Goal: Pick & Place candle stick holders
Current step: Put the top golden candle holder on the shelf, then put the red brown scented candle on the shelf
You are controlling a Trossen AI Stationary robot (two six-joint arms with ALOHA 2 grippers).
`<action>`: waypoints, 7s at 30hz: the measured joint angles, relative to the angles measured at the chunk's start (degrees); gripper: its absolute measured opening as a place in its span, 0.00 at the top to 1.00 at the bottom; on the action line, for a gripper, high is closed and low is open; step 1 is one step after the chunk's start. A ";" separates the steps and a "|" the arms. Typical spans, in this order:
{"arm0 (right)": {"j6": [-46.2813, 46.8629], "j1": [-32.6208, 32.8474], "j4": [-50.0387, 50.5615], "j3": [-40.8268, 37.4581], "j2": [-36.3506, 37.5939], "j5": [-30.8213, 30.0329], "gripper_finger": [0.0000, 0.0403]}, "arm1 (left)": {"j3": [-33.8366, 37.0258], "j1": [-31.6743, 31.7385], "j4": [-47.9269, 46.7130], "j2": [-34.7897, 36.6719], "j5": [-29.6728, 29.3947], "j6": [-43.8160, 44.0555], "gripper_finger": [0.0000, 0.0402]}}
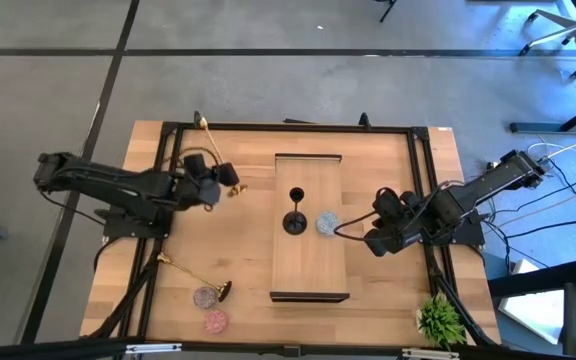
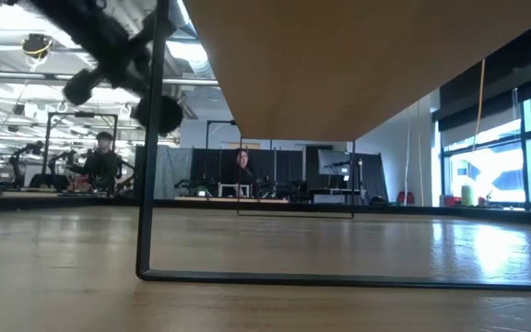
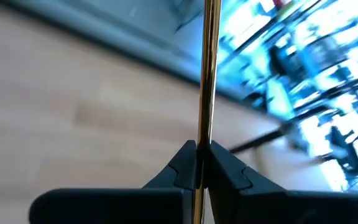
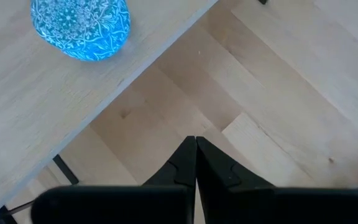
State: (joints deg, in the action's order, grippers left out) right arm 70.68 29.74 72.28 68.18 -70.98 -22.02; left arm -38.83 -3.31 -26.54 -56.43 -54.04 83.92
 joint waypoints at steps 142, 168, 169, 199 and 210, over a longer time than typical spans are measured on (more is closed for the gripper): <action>9.46 -8.44 6.77 0.00 0.02 -7.80 0.98 | -4.13 31.84 77.83 -36.11 85.44 -68.99 0.90; 9.46 -8.44 6.81 0.00 0.02 -7.80 0.98 | -4.11 31.60 77.59 -36.11 85.20 -65.74 0.72; 9.44 -8.44 6.82 0.00 0.02 -7.78 0.98 | -4.11 31.52 77.59 -36.11 85.18 -65.57 0.71; 9.44 -8.44 7.27 0.00 0.02 -7.93 0.98 | -4.02 39.04 73.51 -30.79 89.09 -75.28 0.34; 9.44 -8.44 7.25 0.00 0.02 -7.93 0.98 | -4.07 47.10 38.84 -19.95 89.10 -73.62 0.34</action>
State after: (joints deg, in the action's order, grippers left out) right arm 80.12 21.30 79.53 68.18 -70.96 -29.95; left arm -42.89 43.79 12.30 -76.38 35.06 10.30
